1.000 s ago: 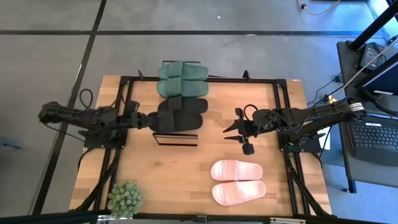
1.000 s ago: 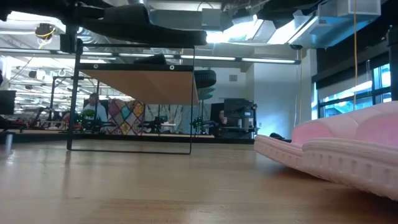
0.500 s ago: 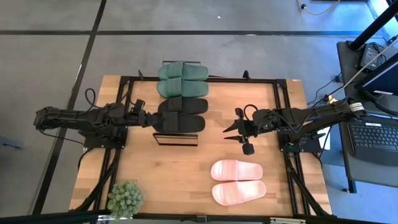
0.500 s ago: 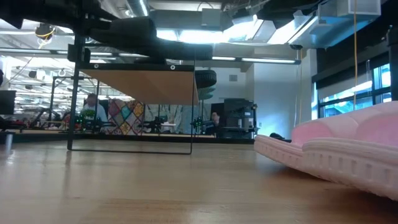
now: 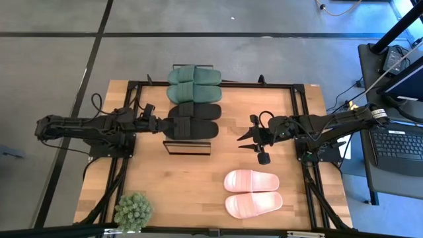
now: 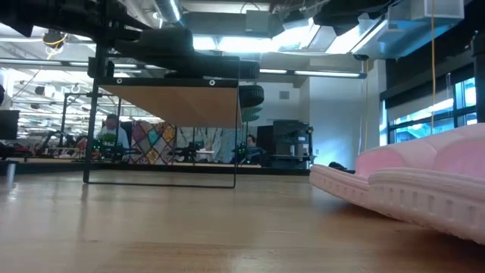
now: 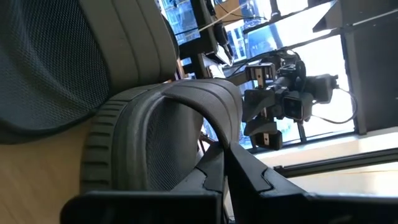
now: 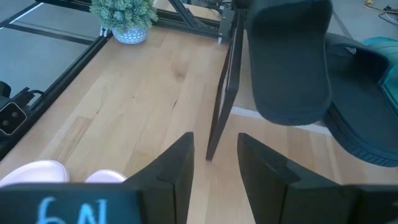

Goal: Pick and place slides into the shelf
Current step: Put the black slipper on the shelf

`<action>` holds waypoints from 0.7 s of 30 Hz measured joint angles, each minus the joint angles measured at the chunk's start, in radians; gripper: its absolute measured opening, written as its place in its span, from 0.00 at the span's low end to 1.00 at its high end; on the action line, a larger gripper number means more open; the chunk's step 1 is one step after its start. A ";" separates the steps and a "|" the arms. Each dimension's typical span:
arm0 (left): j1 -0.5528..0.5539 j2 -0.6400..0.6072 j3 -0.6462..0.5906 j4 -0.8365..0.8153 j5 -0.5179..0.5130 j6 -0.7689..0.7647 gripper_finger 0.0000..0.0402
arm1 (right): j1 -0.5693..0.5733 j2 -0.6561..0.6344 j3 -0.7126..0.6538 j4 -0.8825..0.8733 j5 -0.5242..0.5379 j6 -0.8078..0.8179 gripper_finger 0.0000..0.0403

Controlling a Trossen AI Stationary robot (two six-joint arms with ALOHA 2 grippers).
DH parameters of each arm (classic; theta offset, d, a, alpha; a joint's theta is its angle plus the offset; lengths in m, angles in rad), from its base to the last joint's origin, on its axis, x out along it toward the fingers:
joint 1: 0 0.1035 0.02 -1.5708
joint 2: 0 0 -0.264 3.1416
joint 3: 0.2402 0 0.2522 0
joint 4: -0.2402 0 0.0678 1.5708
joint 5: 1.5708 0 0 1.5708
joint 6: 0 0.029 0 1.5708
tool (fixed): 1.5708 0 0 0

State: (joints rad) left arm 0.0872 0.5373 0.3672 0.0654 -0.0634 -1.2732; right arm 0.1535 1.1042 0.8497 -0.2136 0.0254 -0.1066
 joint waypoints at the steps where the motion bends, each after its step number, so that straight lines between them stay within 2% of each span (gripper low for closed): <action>1: 0.000 0.000 0.000 0.000 0.004 0.000 0.00 | 0.000 0.000 0.000 0.000 0.000 0.000 0.31; 6: 0.000 0.007 0.000 0.014 0.007 0.000 0.00 | 0.000 0.000 0.000 -0.001 0.000 0.000 0.31; 11: 0.001 0.005 0.000 0.127 0.019 0.024 0.00 | 0.000 0.000 0.000 -0.001 0.000 0.001 0.31; 21: 0.001 0.031 -0.001 0.096 0.030 0.025 0.00 | 0.000 0.000 0.000 -0.001 0.000 0.001 0.31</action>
State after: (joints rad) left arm 0.0879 0.5678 0.3664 0.1617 -0.0334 -1.2480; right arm 0.1538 1.1042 0.8501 -0.2150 0.0256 -0.1059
